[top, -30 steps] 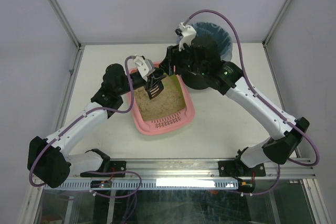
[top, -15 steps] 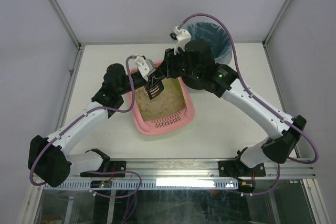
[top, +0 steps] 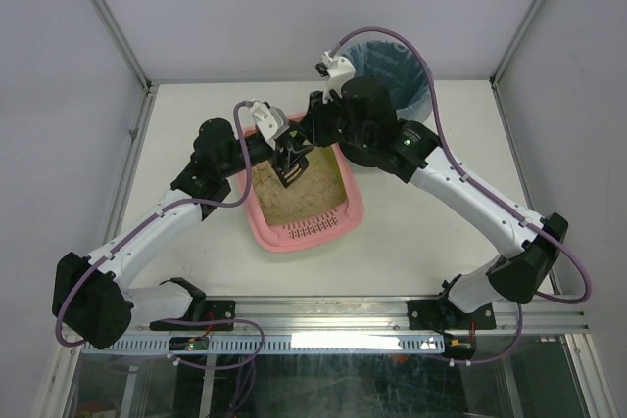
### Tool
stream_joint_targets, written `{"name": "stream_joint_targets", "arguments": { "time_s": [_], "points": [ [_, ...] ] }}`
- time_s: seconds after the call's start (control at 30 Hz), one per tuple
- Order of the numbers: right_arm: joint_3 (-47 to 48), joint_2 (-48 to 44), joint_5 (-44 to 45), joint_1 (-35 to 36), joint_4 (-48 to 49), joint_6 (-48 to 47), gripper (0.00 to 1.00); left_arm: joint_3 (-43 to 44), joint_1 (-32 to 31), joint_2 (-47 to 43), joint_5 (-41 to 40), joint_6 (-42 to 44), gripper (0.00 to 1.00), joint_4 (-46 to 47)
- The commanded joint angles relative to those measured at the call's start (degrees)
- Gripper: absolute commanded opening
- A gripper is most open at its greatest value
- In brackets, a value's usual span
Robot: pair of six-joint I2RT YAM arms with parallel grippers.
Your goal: Clean the litter box
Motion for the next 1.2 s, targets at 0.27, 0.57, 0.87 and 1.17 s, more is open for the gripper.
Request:
{"name": "stream_joint_targets", "arguments": {
  "time_s": [0.27, 0.57, 0.87, 1.17],
  "points": [
    [-4.55, -4.01, 9.05, 0.53, 6.87, -3.36, 0.0, -1.69, -0.04, -14.46, -22.27, -16.33, 0.79, -8.81],
    [-6.28, -3.49, 12.25, 0.53, 7.11, -6.17, 0.0, -2.58, 0.04, -17.19, -48.27, -36.54, 0.78, -26.64],
    [-6.91, -3.8, 10.15, 0.53, 7.12, -5.79, 0.0, 3.28, 1.97, -2.72, -52.99, -41.88, 0.72, -39.32],
    [-7.32, -2.49, 12.2, 0.53, 7.42, -8.06, 0.0, 2.84, 5.69, 2.21, -47.64, -39.16, 0.5, -39.38]
  ]
}}
